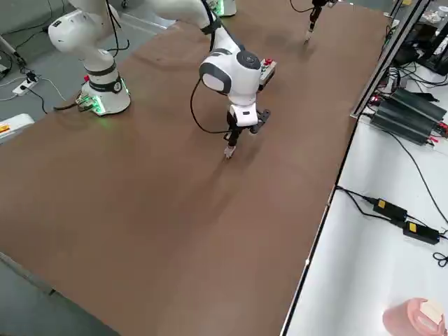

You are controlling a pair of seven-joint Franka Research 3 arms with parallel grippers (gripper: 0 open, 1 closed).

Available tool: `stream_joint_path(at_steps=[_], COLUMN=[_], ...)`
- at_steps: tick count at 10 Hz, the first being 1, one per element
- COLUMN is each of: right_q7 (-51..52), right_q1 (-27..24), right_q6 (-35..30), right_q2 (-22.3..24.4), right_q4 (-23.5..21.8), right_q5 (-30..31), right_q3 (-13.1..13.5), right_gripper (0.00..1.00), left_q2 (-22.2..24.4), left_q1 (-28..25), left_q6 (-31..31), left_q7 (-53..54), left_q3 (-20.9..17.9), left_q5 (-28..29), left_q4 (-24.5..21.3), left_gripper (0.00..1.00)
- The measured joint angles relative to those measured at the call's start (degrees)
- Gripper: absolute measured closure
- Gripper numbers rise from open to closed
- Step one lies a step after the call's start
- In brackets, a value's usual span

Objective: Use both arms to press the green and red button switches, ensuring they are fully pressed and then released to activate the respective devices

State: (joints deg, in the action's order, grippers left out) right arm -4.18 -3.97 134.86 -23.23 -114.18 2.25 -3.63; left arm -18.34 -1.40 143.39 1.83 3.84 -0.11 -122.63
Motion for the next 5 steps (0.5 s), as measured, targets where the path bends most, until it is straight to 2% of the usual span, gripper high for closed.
stream_joint_path(at_steps=[5], right_q7=[-0.04], right_q1=[-0.01], right_q6=[-0.64], right_q2=[0.12], right_q4=[-0.01], right_q5=[0.0], right_q3=[0.0], right_gripper=[0.99], left_q2=[0.31], left_q1=[0.11], left_q6=[-3.48], left_q7=[0.0], left_q3=[0.05], left_q5=[0.0], left_q4=[0.87], left_gripper=[0.99])
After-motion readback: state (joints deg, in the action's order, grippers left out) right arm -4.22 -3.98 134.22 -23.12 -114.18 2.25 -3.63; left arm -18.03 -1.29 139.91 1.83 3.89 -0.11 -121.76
